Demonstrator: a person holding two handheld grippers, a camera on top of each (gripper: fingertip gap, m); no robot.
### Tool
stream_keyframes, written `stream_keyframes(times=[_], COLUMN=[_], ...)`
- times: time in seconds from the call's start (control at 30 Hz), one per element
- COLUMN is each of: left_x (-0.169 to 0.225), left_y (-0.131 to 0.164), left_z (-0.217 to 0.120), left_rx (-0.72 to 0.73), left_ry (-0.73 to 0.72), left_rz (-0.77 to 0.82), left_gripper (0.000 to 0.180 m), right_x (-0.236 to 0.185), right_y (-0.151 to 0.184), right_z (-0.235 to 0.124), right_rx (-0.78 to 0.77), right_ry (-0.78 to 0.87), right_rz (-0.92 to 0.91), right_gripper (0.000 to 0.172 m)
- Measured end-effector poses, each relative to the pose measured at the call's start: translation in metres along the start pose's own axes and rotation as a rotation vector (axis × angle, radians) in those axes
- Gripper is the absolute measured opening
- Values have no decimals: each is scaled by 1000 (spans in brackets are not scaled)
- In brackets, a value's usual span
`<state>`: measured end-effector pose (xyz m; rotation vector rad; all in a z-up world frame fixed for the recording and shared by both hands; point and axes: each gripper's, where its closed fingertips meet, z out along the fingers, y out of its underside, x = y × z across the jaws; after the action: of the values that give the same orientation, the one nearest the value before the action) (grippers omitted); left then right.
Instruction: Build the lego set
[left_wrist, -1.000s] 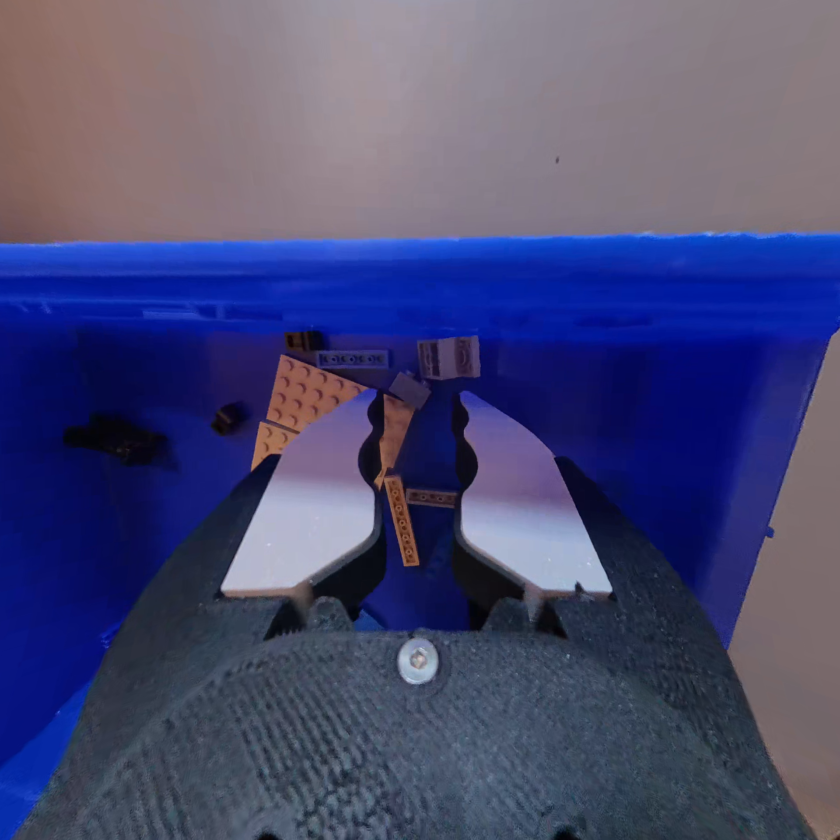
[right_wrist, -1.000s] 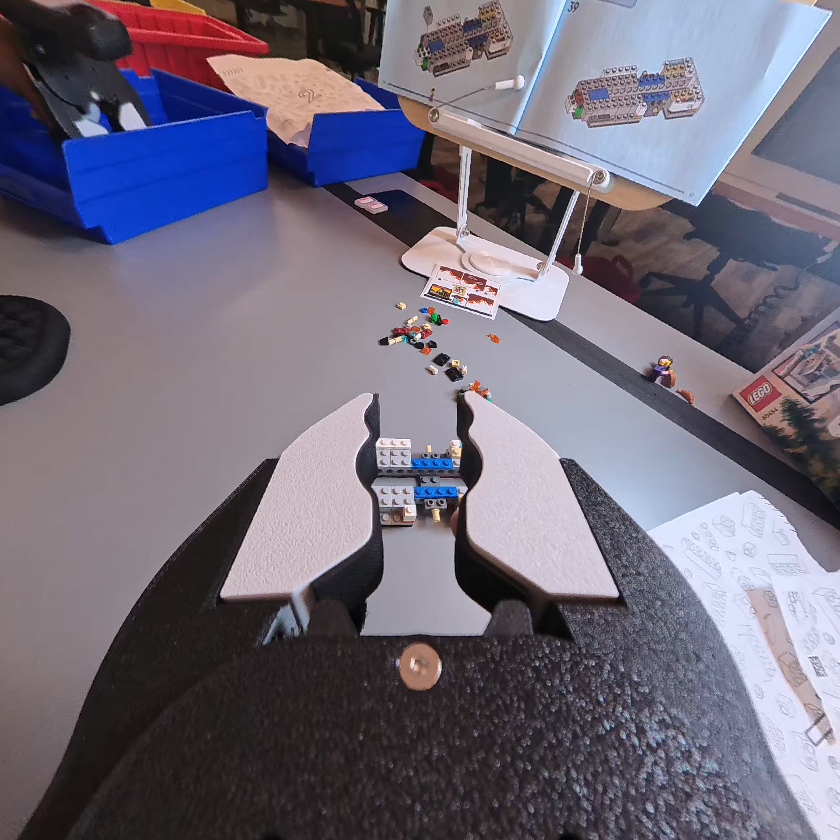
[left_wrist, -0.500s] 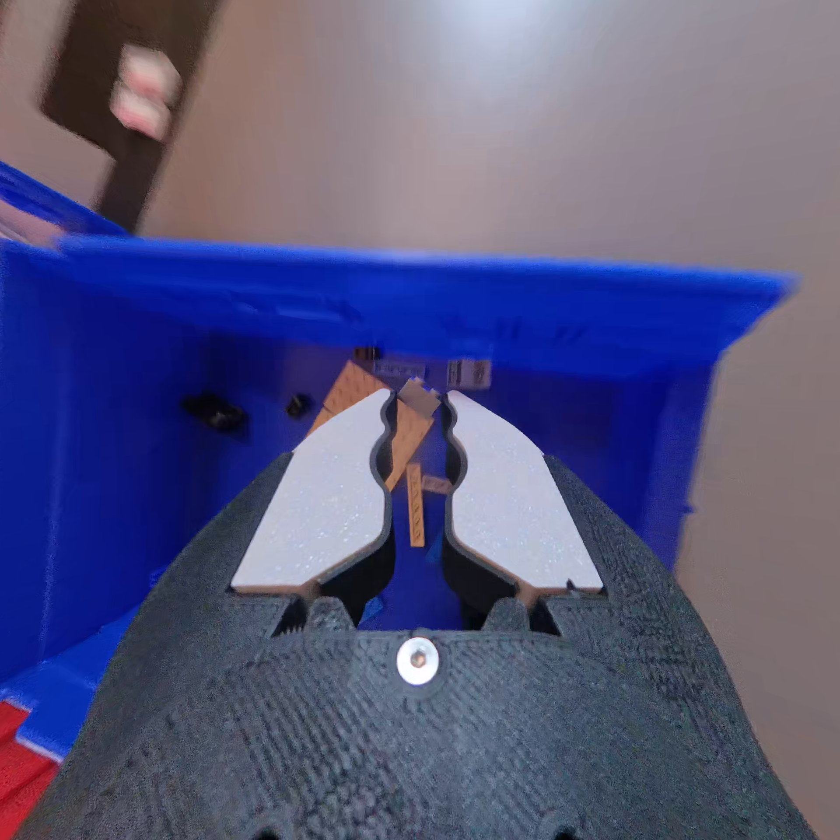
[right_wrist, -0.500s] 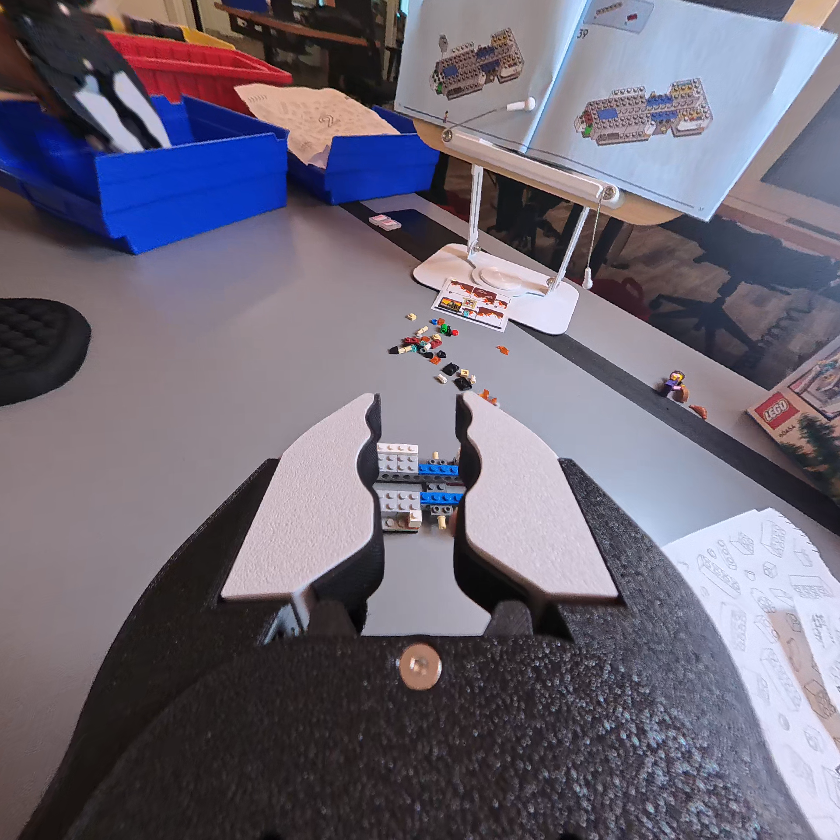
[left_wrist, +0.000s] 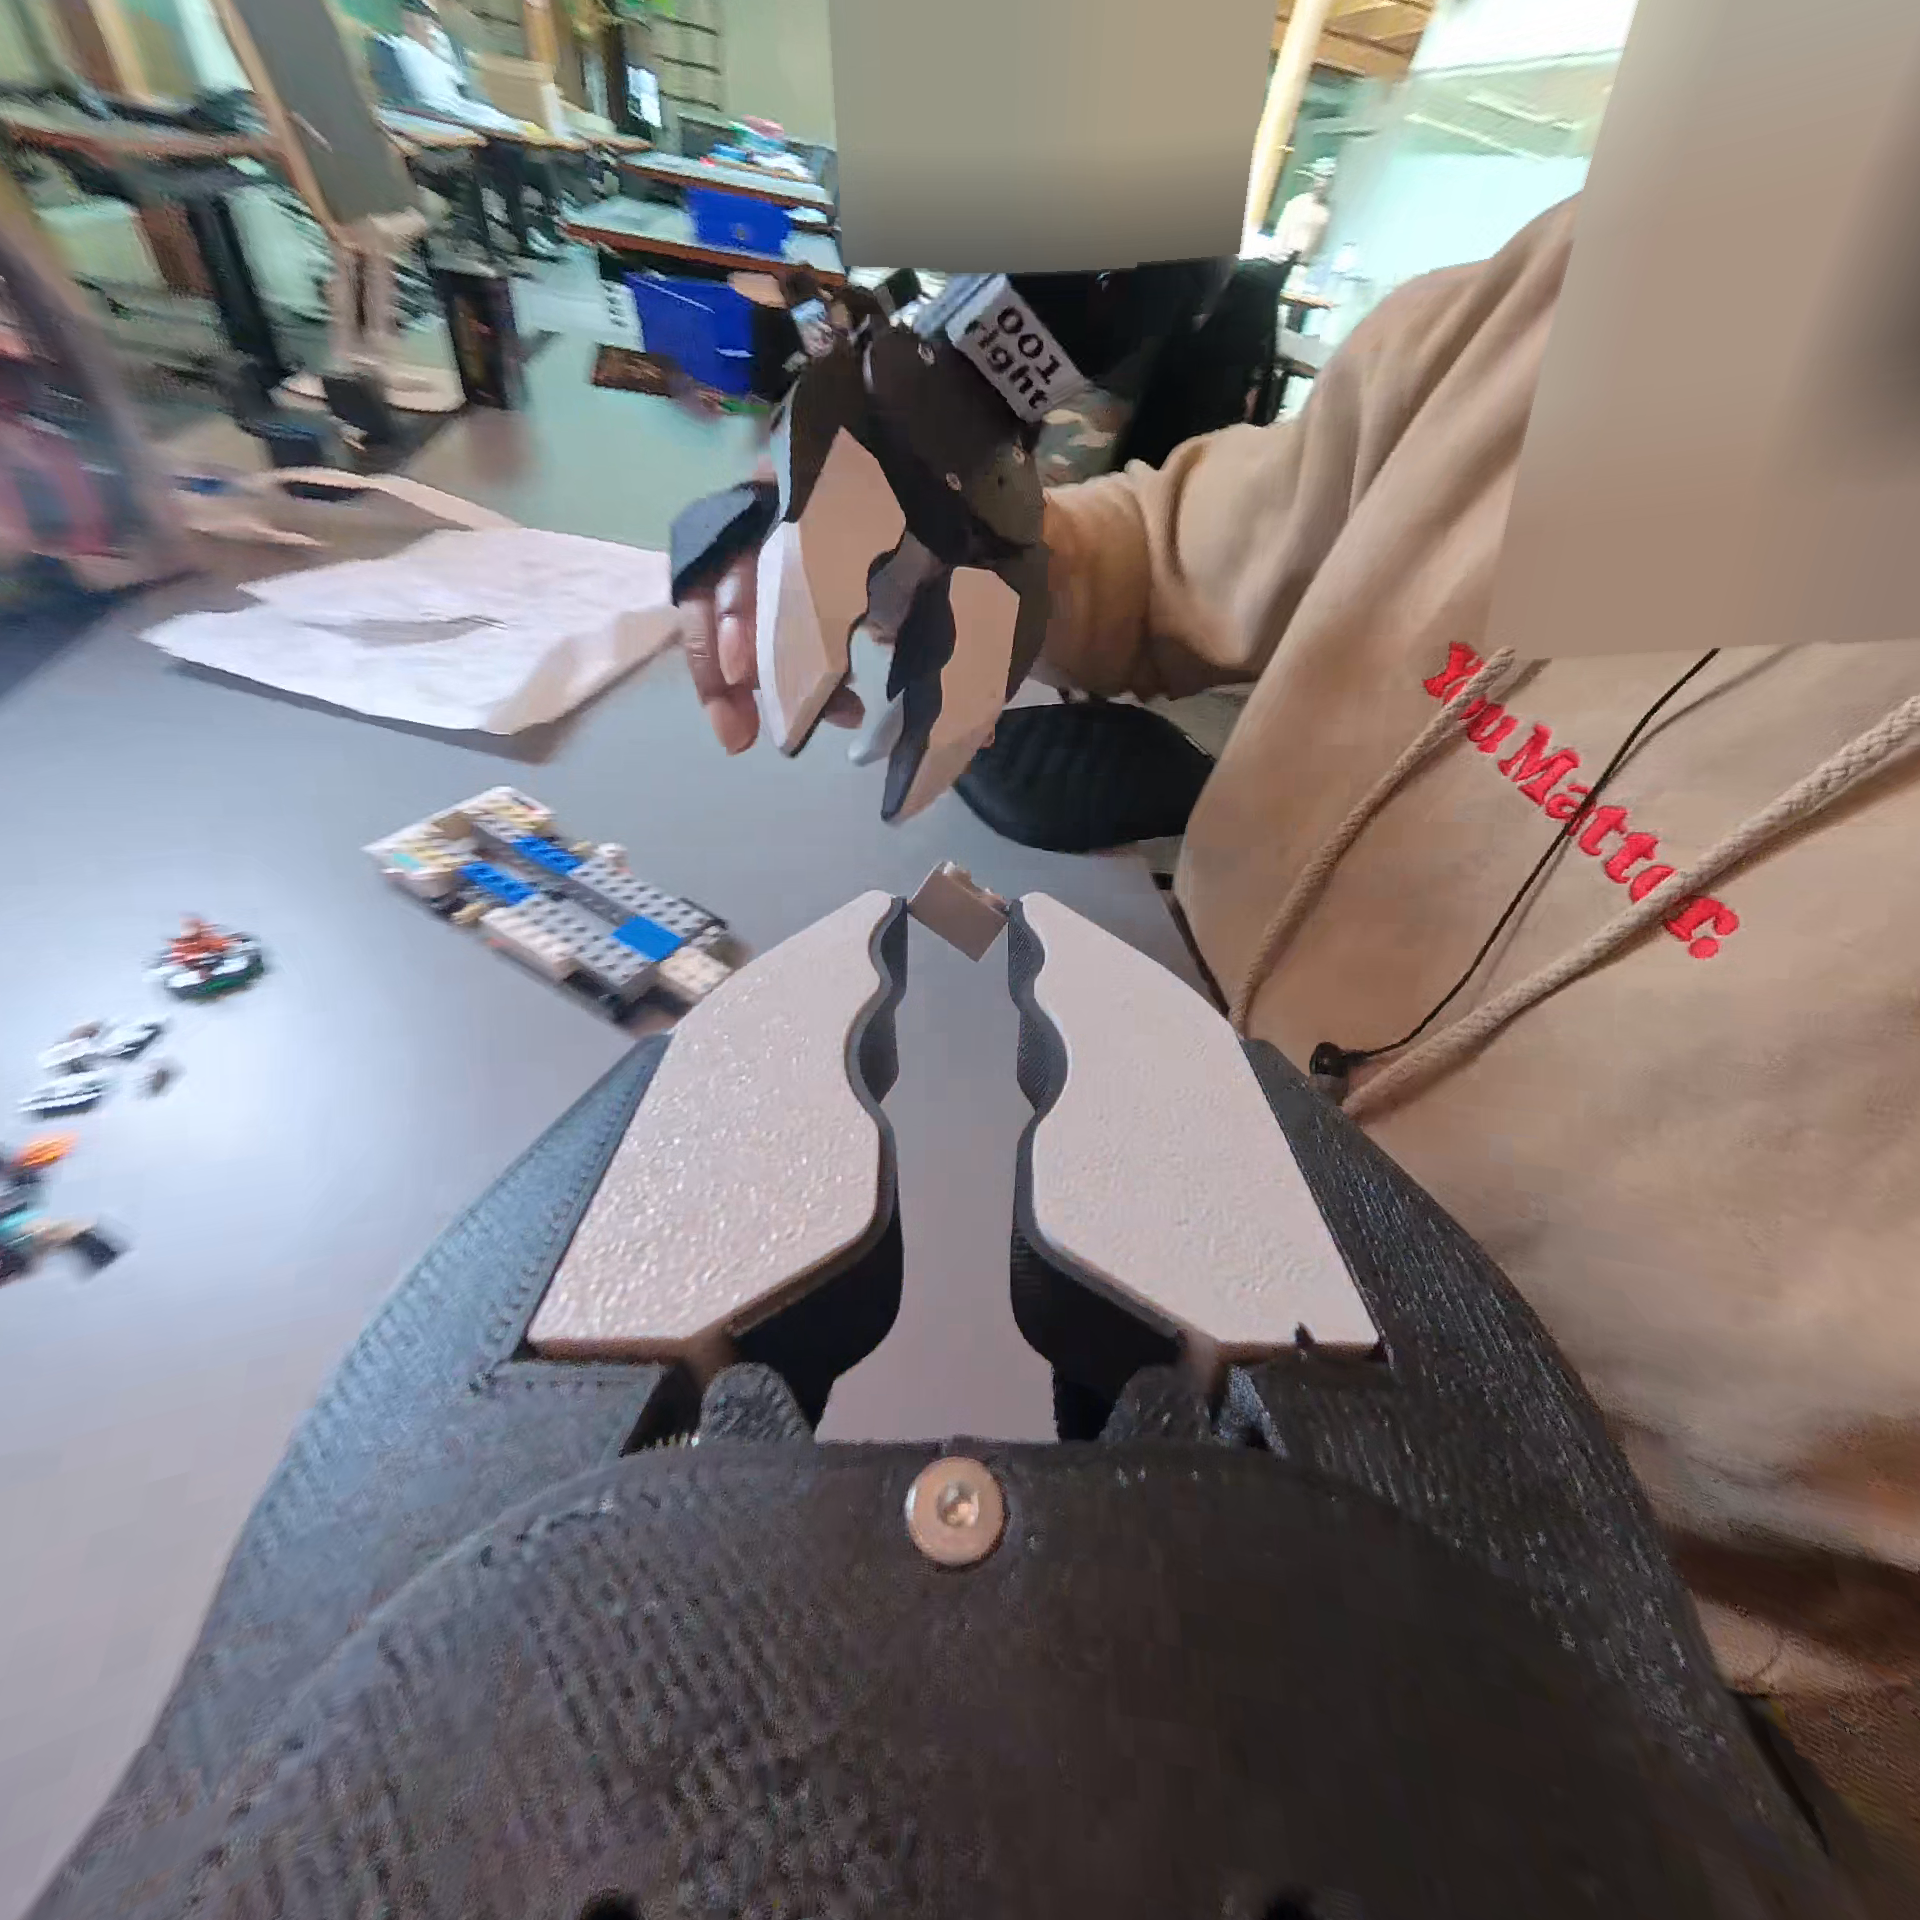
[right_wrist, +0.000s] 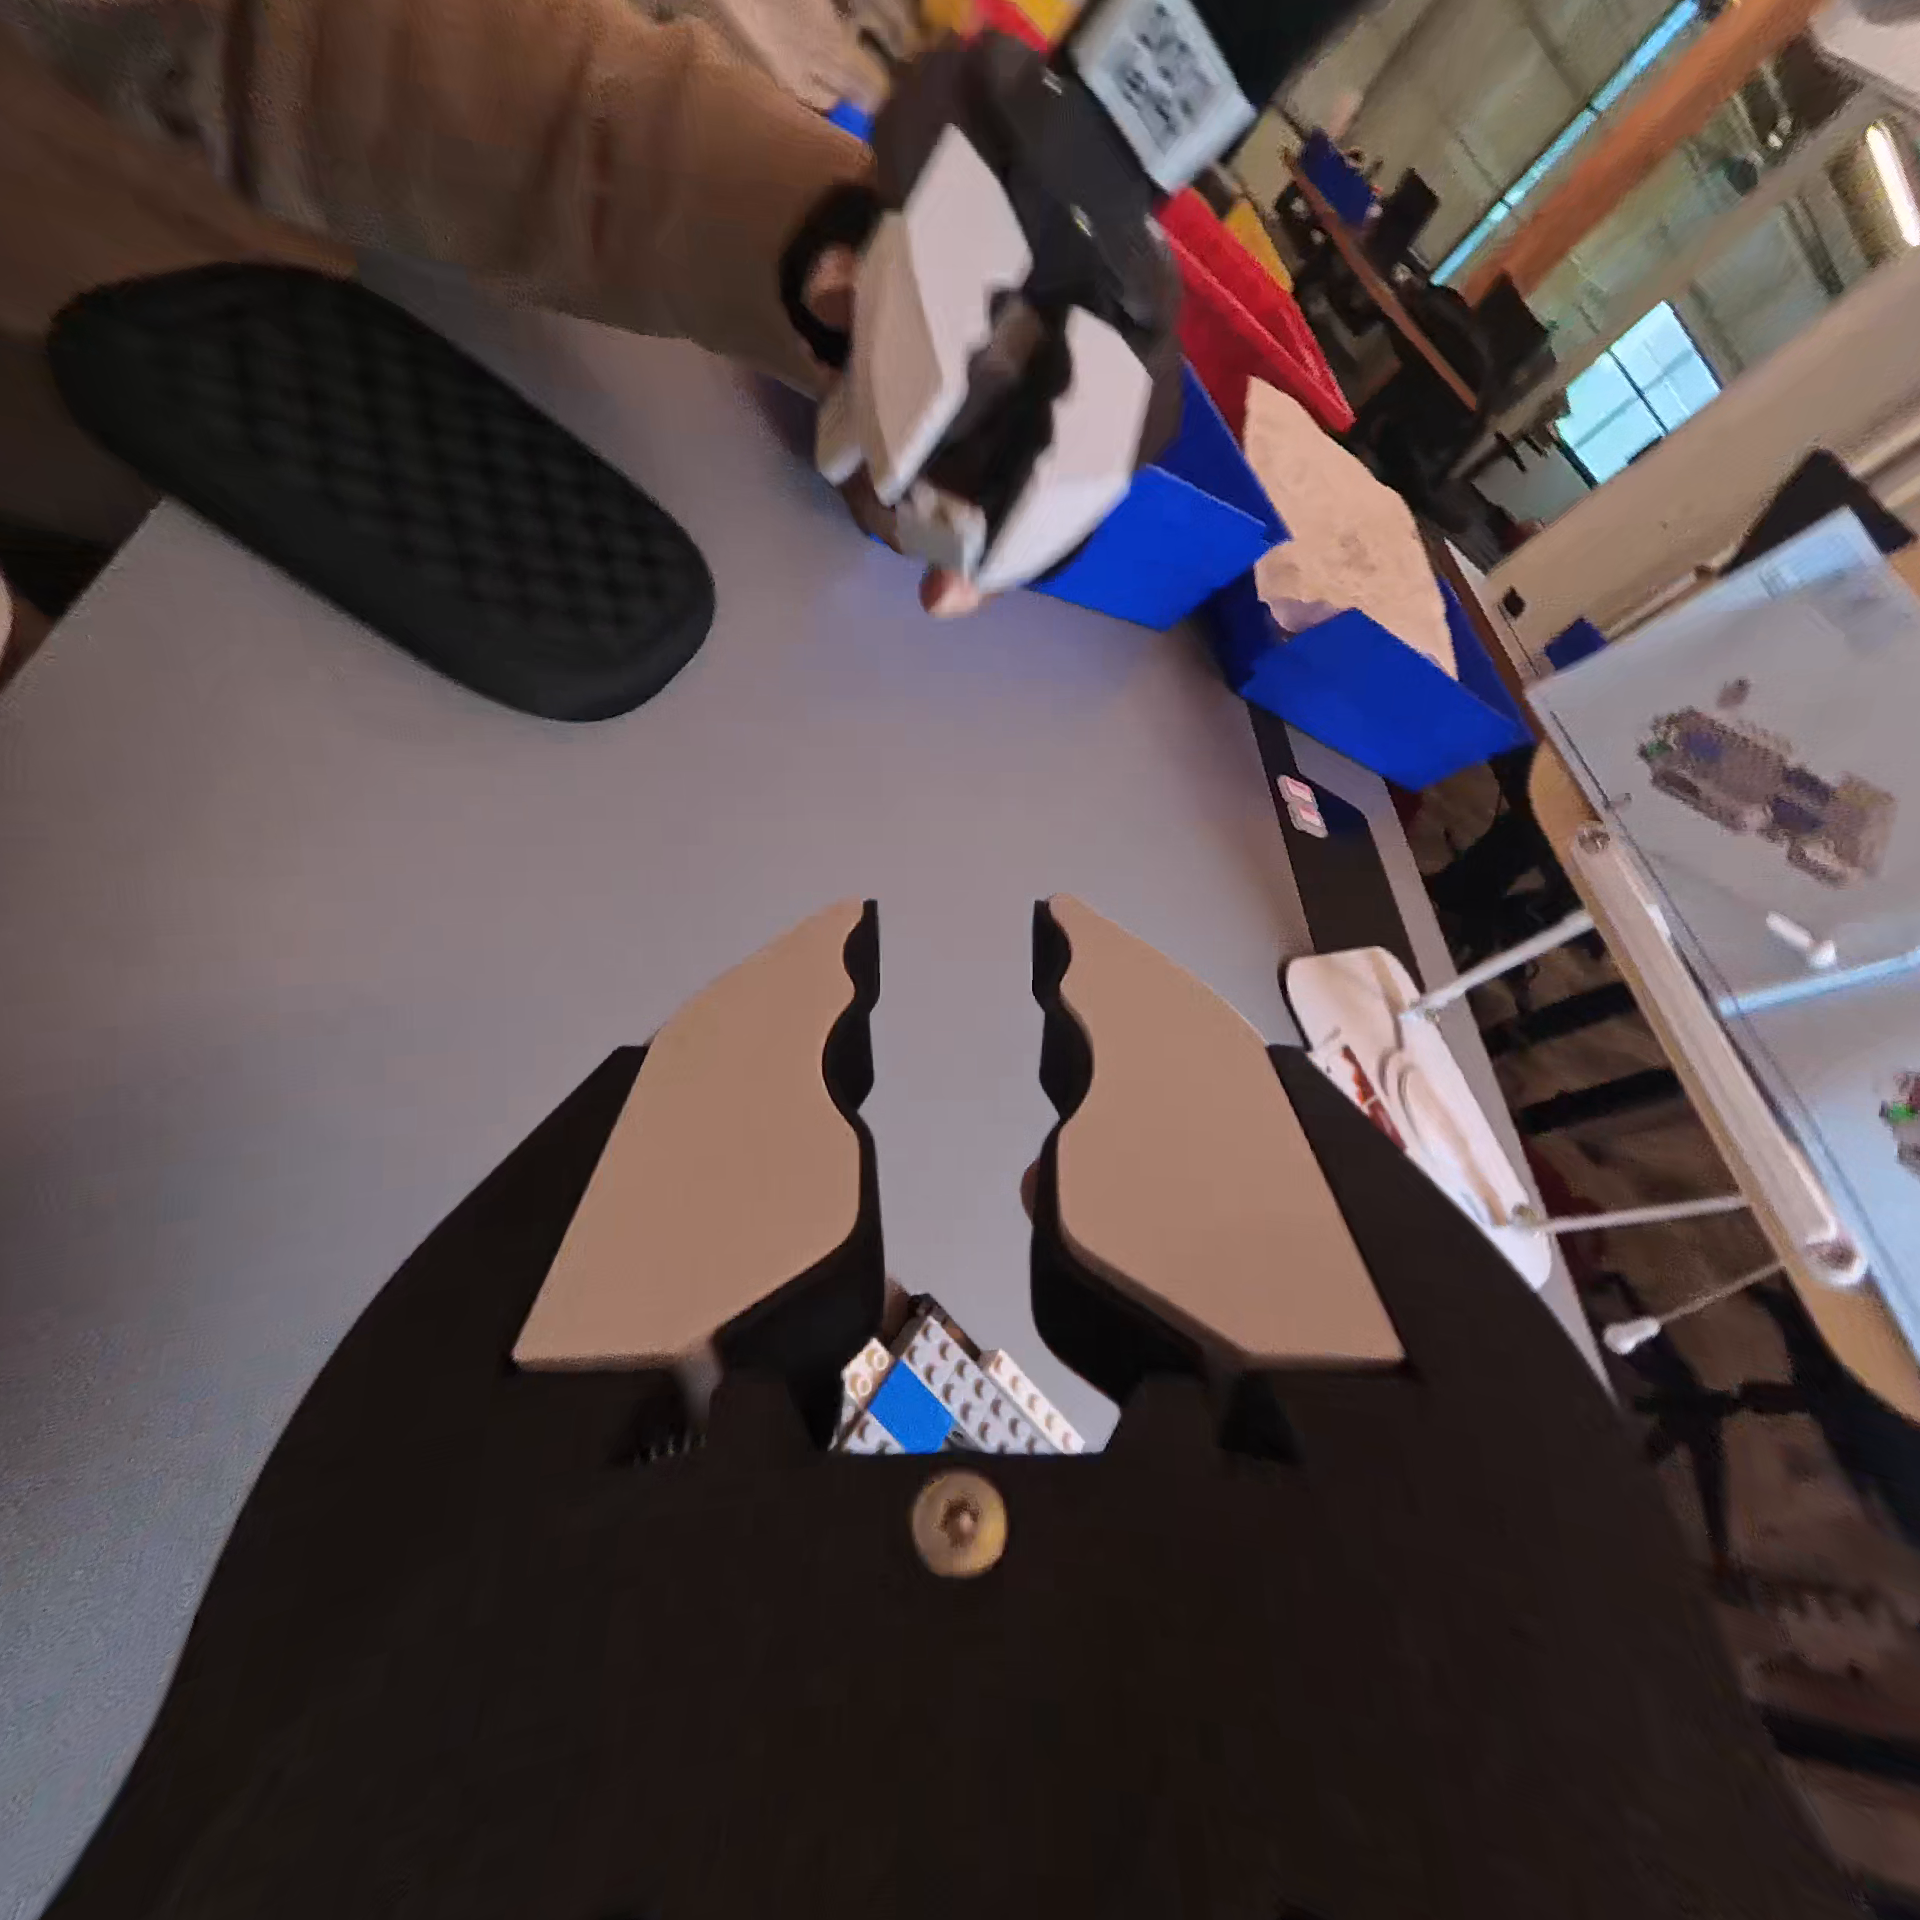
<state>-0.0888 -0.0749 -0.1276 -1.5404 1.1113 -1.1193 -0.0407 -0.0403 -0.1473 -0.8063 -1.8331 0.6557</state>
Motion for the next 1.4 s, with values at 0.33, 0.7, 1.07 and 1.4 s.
stream_keyframes(times=[0.33,0.7,1.07,1.4], left_x=[-15,-18,-52,-43], left_y=[16,25,35,78], left_z=[79,87,75,95], left_rx=[-168,-192,-163,-406], left_ry=[177,210,-180,-234], left_rz=[-58,-94,25,240], left_gripper=[18,18,14,15], right_x=[-18,-22,-20,-46], right_y=[12,18,77,78], right_z=[-10,-10,-5,6], right_rx=[-39,-21,-201,-202], right_ry=[-77,-64,31,-45], right_rz=[-157,-137,346,596], right_gripper=[20,11,9,10])
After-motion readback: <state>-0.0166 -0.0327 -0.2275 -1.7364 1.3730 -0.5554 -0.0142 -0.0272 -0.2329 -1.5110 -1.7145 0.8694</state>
